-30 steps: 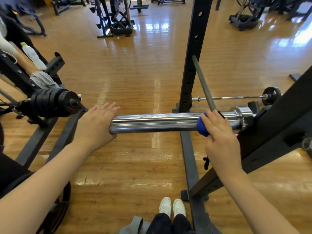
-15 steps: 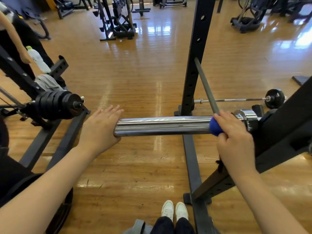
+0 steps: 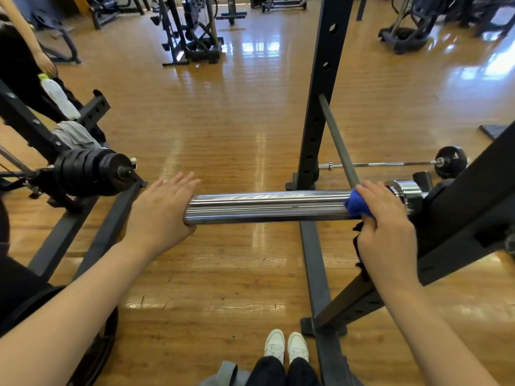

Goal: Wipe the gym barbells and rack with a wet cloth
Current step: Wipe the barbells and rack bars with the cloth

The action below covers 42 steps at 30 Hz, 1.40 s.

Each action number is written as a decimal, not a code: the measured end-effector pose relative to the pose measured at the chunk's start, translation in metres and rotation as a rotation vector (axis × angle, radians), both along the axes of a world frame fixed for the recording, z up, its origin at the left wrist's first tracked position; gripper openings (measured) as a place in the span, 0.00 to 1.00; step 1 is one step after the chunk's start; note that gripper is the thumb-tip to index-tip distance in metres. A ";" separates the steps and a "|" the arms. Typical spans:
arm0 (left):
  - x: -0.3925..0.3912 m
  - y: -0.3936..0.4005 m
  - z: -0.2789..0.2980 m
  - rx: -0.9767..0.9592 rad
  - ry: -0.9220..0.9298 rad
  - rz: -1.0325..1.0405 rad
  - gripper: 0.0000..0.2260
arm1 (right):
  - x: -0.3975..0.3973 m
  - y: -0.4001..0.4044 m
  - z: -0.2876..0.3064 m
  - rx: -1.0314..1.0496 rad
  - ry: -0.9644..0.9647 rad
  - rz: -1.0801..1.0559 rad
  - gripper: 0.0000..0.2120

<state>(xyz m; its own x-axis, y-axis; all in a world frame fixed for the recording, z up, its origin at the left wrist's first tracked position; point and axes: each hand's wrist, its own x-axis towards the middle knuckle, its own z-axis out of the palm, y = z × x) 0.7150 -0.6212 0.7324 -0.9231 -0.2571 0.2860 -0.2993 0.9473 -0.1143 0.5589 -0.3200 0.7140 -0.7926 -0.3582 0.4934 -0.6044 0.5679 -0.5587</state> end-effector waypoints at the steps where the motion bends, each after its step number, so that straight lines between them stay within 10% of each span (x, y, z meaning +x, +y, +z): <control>1: 0.000 0.000 0.000 0.001 0.000 -0.002 0.36 | 0.000 -0.006 0.002 -0.025 0.001 -0.031 0.23; 26: 0.001 0.004 0.004 0.004 -0.003 0.006 0.36 | 0.004 -0.031 -0.004 0.023 0.206 0.072 0.14; 36: -0.020 0.001 0.051 0.399 -0.523 0.089 0.26 | -0.005 -0.030 -0.002 -0.009 0.241 -0.025 0.16; 42: -0.005 -0.006 0.029 0.153 -0.282 -0.018 0.47 | -0.007 -0.003 -0.026 -0.024 0.350 0.115 0.16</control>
